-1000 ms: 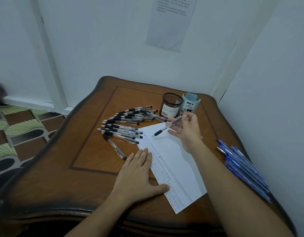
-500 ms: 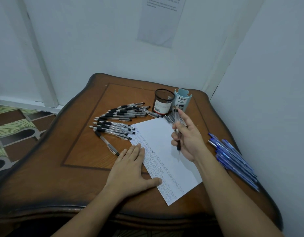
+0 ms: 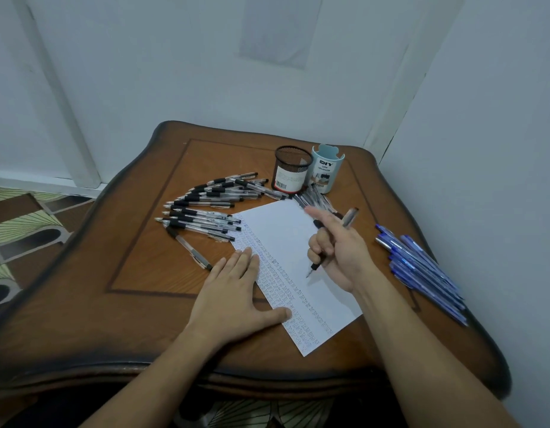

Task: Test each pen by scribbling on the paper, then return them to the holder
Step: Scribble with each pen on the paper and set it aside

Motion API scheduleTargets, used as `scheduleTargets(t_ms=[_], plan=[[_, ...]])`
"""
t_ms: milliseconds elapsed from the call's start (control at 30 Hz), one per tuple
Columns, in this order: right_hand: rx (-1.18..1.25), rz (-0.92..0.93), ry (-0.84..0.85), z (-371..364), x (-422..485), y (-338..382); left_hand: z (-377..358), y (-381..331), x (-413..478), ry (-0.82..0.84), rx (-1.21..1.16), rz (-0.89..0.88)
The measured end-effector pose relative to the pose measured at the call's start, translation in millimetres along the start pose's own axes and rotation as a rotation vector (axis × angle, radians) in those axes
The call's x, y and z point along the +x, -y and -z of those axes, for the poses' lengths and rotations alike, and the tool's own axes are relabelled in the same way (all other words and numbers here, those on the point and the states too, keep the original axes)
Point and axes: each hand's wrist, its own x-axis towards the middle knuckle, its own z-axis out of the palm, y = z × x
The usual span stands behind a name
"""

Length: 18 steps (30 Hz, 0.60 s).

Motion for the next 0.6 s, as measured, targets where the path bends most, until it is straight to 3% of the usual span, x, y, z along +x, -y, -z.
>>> scheduleTargets(t_ms=[133,367,533,600], plan=[[-0.120,-0.086,0.042,15,-11,-9,-1,1,0,-0.004,-0.001,-0.004],[-0.368,0.101,0.083,27,-22,-41,-3,1,1,-0.014,0.009,-0.003],[-0.490,0.062,0.172,25,-24,-45,-3,1,2,-0.010,0.020,-0.008],[-0.555,0.102,0.107,26,-24,-48,-3,1,1,-0.007,0.019,-0.008]])
